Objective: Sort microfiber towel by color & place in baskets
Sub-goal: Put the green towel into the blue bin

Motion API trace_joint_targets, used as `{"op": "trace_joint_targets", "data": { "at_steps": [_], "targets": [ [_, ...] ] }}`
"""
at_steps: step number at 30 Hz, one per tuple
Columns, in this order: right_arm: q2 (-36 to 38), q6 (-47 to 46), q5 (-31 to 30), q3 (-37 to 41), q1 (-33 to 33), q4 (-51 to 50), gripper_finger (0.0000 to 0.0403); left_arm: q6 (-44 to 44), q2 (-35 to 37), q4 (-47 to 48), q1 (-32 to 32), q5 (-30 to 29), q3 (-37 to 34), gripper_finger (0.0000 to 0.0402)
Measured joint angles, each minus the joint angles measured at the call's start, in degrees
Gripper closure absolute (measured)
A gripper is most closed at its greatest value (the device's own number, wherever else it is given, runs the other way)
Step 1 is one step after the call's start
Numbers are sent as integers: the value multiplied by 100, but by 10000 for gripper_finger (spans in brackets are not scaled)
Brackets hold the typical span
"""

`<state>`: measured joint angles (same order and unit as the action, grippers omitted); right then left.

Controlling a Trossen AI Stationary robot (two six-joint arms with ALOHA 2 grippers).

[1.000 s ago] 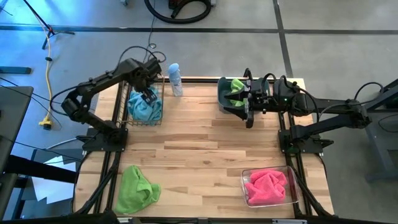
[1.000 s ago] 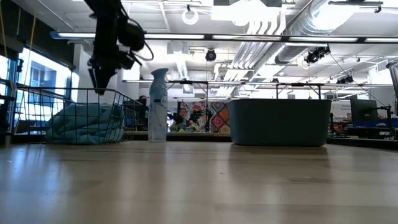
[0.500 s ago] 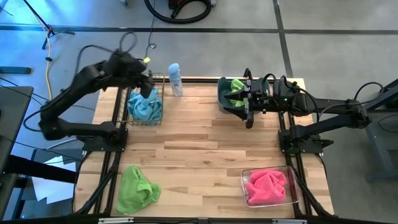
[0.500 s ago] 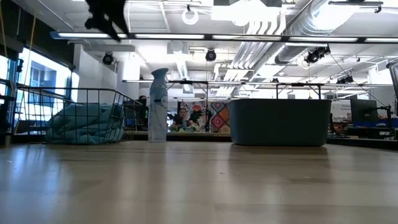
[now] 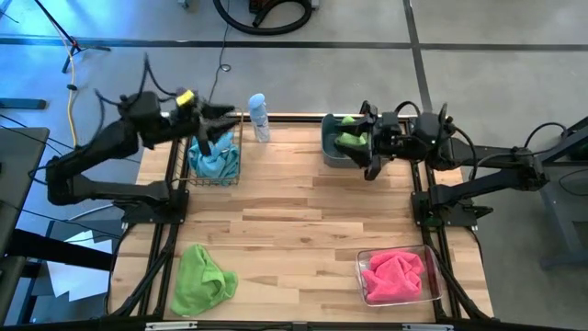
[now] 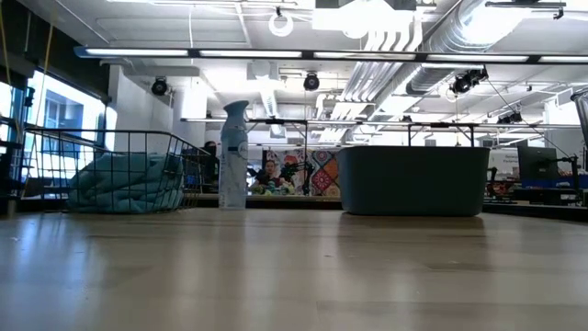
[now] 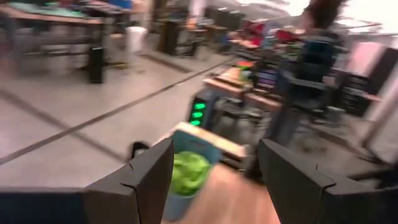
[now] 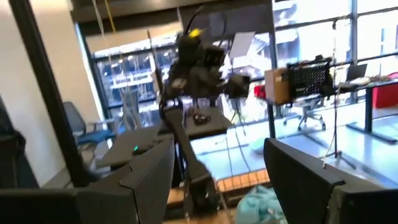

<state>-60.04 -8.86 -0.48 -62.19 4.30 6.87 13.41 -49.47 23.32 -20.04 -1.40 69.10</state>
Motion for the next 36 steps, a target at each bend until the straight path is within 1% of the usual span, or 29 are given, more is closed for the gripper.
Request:
{"op": "trace_joint_targets", "data": {
  "at_steps": [3,6,9,11,16,28,32,36],
  "targets": [
    [1,-25,-9,0,64,116,160,40,-37,-762,452,185,-431,179],
    [1,-203,-4,0,110,98,160,233,-93,-1767,894,393,-881,179],
    [1,-365,46,0,135,69,160,251,-106,-2761,1284,345,-1258,179],
    [1,-416,74,0,135,70,160,230,-114,-2982,1473,216,-1389,179],
    [16,-401,95,0,135,33,160,11,-111,-2886,1712,-119,-1423,179],
    [16,-217,95,0,135,-60,160,-31,-98,-2790,1757,-143,-1427,179],
    [16,-217,95,0,135,-71,160,484,53,-2263,1890,-148,-1421,179],
    [16,-217,95,0,135,-119,160,1123,8,-1311,2362,-191,-1423,179]
  ]
}}
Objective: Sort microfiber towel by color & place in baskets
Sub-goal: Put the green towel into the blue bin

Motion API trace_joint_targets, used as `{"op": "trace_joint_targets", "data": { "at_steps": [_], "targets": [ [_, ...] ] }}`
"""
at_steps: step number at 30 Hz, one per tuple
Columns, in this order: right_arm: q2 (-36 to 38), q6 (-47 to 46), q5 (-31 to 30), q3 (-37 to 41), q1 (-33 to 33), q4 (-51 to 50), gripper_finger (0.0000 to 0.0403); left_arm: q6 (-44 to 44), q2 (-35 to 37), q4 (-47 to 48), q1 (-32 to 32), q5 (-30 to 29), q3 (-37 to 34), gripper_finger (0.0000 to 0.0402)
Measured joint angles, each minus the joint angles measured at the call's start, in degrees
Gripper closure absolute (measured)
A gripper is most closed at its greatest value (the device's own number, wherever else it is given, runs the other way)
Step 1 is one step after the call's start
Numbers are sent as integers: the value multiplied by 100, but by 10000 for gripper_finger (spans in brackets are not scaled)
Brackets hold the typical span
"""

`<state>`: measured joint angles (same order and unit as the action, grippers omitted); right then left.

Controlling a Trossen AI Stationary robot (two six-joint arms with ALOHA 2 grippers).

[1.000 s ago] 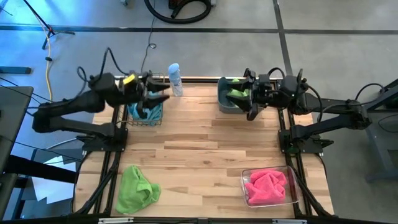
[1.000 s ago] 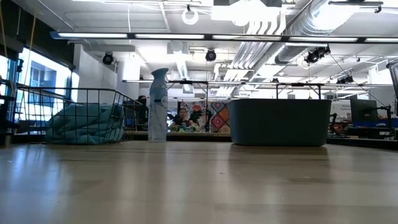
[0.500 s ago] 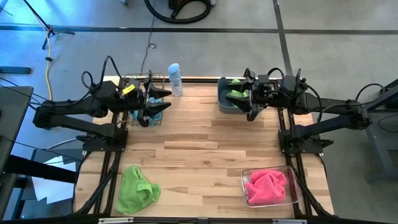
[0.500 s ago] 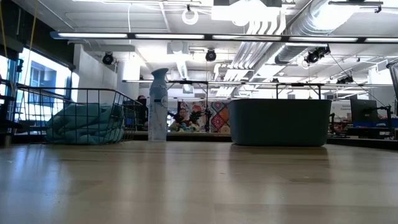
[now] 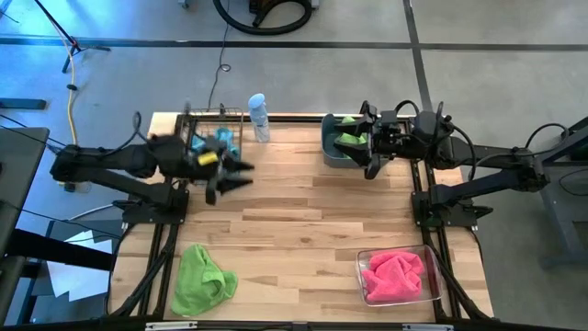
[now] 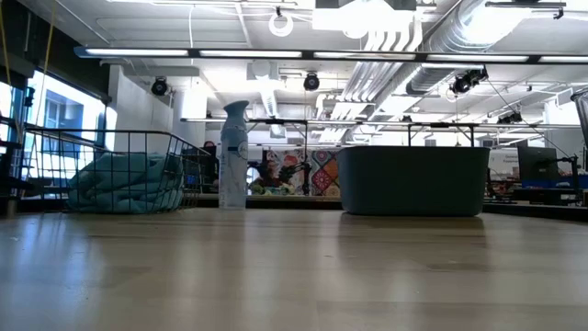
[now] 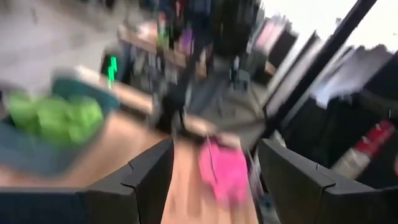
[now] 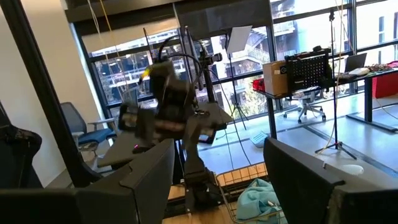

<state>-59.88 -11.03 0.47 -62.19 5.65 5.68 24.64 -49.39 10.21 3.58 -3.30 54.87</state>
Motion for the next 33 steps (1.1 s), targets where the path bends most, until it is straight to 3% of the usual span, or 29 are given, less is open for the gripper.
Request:
{"op": "trace_joint_targets", "data": {
  "at_steps": [11,15,21,23,27,33],
  "targets": [
    [2,102,-2,0,0,-78,160,1665,-880,1628,1906,-151,111,179],
    [2,103,-4,0,0,-133,160,1968,-1325,2586,2470,-502,668,179],
    [0,103,-5,0,0,-385,160,1692,-2334,4467,3287,-841,1724,179],
    [0,103,-7,0,0,-467,160,2005,-2667,4906,3529,-727,1887,179],
    [0,103,-7,0,0,-590,160,2455,-3254,5070,3982,156,1899,179],
    [0,105,-7,0,0,-671,160,2890,-4049,5154,4694,114,1899,179]
  ]
}}
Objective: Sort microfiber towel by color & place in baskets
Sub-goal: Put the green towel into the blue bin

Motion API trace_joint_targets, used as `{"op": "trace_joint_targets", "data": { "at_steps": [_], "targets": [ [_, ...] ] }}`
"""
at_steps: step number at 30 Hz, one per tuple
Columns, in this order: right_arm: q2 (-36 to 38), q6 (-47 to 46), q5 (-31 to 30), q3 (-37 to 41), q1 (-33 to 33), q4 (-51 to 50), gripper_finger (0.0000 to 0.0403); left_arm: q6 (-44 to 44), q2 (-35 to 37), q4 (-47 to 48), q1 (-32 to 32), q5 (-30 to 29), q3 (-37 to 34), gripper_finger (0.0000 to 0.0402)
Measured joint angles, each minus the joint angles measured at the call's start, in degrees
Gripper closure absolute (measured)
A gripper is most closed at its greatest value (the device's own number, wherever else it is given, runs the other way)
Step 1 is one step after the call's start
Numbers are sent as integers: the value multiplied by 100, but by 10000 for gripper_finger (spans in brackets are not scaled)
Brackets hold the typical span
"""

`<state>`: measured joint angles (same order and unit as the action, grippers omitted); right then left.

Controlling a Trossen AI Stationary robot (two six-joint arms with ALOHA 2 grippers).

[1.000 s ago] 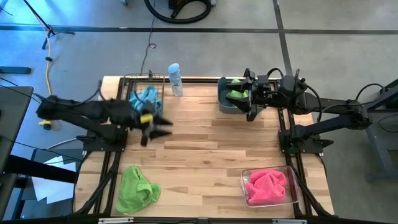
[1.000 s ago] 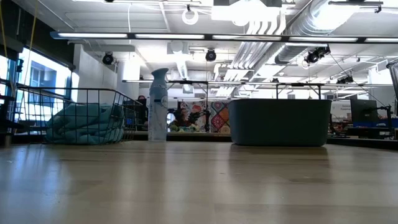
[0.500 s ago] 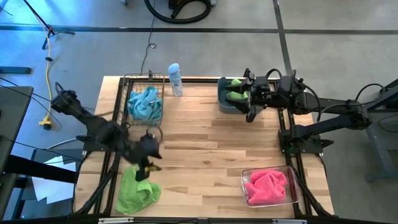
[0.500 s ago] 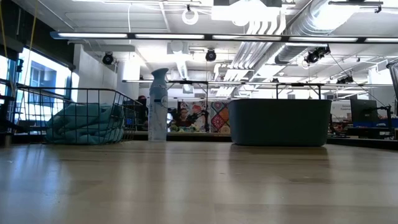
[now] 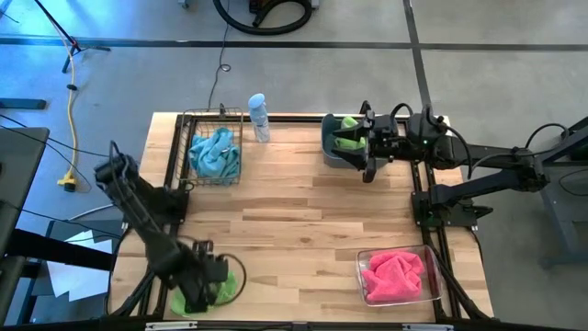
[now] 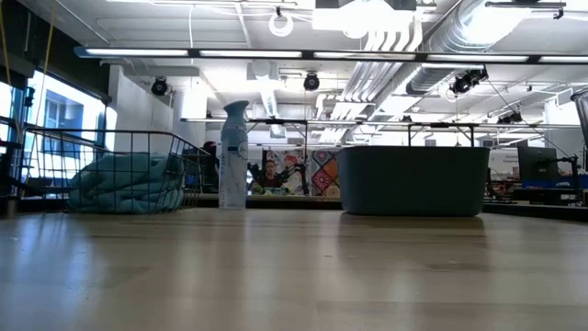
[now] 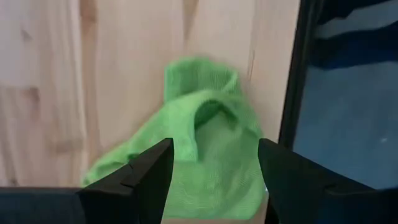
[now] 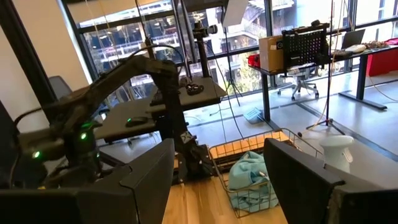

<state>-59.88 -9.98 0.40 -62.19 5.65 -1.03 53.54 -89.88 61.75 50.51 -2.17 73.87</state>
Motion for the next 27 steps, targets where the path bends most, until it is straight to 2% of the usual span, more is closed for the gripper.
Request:
{"op": "trace_joint_targets", "data": {
  "at_steps": [9,13,16,19,23,27],
  "targets": [
    [0,2,0,0,0,-75,160,817,-887,-49,608,307,-1,179],
    [-4,89,-2,0,0,-108,160,1429,-815,-582,666,282,-382,179],
    [-7,146,-13,0,0,-109,160,1745,-554,-858,740,-44,-717,179],
    [-7,123,-13,0,0,-110,160,1645,-424,-877,809,-196,-941,179],
    [-7,120,-13,0,0,-133,160,1169,-427,-964,903,-92,-1238,179],
    [-9,105,-11,0,0,-143,160,1143,-431,-1137,920,-31,-1581,179]
  ]
}}
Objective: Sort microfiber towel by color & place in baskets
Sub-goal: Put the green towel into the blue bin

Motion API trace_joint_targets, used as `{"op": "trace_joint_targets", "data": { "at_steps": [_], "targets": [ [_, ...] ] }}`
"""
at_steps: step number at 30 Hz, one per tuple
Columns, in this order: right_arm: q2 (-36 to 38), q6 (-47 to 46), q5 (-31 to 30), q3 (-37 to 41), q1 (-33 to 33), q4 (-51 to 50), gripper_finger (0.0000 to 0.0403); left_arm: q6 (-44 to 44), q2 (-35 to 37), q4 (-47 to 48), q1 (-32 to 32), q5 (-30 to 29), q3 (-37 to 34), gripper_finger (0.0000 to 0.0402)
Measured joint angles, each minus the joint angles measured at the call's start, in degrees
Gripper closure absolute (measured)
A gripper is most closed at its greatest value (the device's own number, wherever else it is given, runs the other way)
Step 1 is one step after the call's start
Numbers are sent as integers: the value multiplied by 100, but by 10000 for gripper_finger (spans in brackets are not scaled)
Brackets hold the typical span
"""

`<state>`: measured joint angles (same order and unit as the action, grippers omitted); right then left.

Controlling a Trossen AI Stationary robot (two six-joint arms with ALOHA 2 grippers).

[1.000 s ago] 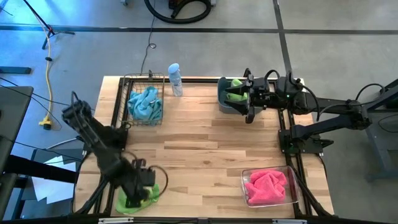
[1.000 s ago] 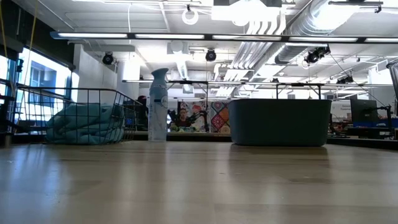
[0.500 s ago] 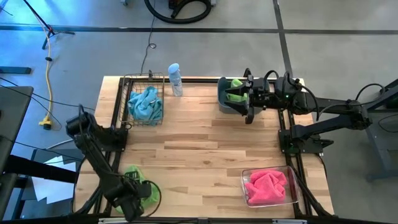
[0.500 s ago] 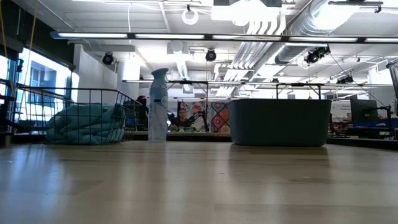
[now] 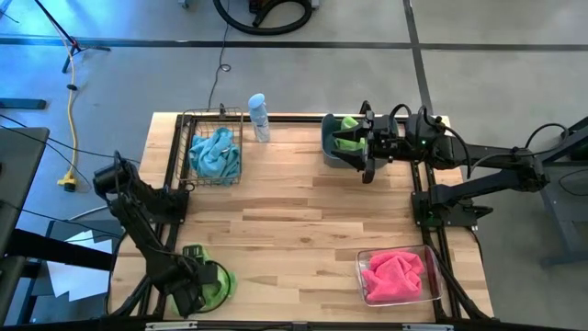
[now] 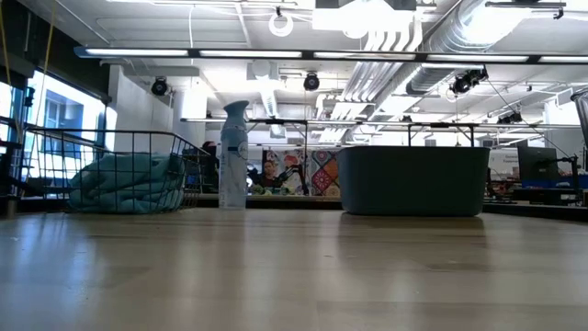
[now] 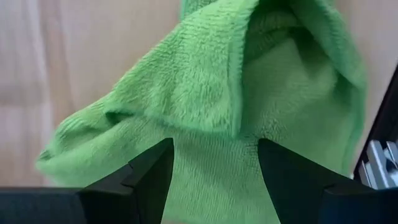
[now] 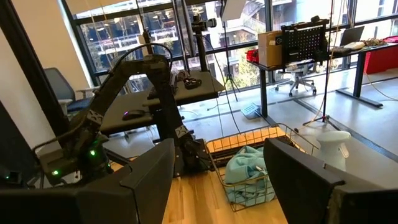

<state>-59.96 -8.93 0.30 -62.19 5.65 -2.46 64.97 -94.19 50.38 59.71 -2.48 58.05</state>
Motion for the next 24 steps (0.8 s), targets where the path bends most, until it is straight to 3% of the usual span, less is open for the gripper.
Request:
{"op": "trace_joint_targets", "data": {
  "at_steps": [9,12,17,24],
  "targets": [
    [0,0,17,0,0,-2,160,254,3,-1244,-64,46,-745,195],
    [0,22,17,0,0,-11,160,426,27,-1297,-144,82,-881,242],
    [0,2,17,0,0,-59,160,476,54,-1305,-373,261,-950,377],
    [-2,2,16,0,0,-125,160,186,680,-1351,-764,102,-980,397]
  ]
}}
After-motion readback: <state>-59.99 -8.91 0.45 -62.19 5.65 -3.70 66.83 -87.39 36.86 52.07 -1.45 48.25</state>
